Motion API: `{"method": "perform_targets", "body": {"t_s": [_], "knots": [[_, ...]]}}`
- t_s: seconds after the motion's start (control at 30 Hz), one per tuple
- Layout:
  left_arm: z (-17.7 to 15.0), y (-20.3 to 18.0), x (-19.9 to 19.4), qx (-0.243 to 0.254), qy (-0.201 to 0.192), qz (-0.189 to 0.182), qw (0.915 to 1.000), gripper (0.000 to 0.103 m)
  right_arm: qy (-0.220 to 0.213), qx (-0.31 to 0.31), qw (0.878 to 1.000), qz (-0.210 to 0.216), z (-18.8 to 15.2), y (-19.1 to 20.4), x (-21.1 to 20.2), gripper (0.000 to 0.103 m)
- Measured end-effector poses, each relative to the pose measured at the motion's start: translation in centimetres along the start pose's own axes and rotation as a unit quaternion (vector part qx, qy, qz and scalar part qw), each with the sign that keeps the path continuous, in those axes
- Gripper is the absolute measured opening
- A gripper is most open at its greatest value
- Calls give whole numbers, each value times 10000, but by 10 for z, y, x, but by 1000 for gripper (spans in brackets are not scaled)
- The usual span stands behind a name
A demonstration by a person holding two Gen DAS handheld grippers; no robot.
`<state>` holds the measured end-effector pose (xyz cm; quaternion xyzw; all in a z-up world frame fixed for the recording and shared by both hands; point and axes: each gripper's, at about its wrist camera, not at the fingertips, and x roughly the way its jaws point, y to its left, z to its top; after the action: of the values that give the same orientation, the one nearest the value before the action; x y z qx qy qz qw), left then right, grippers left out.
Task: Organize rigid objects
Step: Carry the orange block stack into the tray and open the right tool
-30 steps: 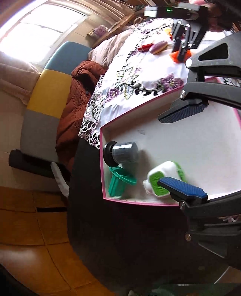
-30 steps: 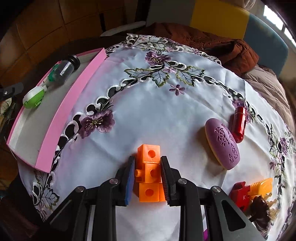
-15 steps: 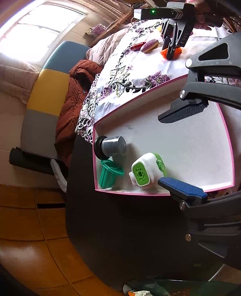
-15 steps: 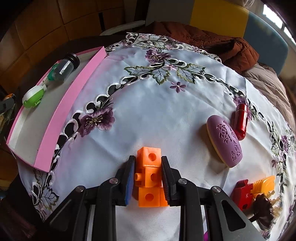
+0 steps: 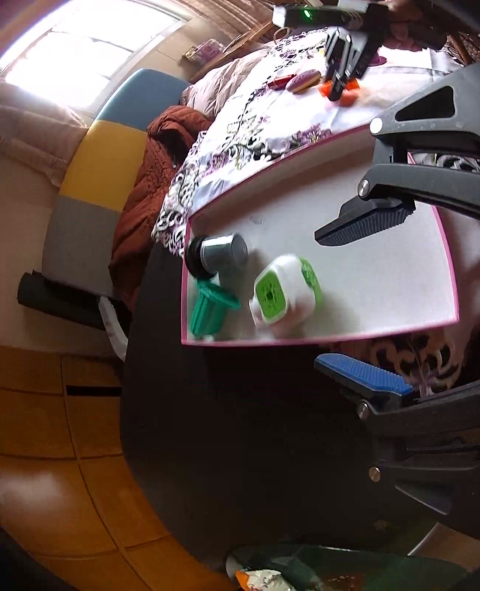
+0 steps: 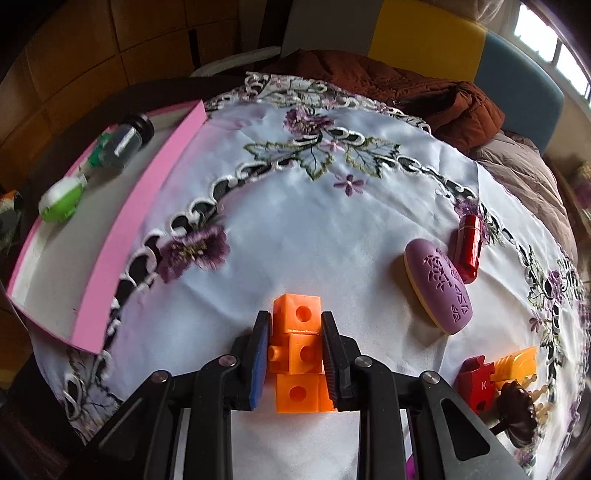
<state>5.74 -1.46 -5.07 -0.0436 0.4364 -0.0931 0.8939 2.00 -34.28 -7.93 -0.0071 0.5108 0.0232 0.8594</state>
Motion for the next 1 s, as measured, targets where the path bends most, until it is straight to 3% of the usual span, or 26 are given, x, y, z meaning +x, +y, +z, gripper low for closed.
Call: {"method": "perform_targets", "body": {"t_s": [0.13,0.23,0.4,0.53,0.67,0.9,1.0], "knots": [[-3,18,1,-192,34,52,9998,61,-417,59,9981,454,26,26,-25,26],[-5,28,1,-308,49,-2,9995,61,-507,-232,9954,773,48,65,-29,26],[-5,36,-2,-337,-9,-54,9994,61,-326,-599,9912,1135,77,133,-7,26],[-6,42,-1,-376,24,-65,9993,61,-7,-562,9896,1326,92,165,21,26],[-8,49,1,-460,67,-97,9989,60,190,-473,9904,1282,103,184,45,26],[-10,49,5,-457,97,-115,9988,60,140,-90,9903,1379,116,191,64,28],[-9,49,4,-439,68,-99,9990,60,16,-92,9905,1375,112,189,58,42]]}}
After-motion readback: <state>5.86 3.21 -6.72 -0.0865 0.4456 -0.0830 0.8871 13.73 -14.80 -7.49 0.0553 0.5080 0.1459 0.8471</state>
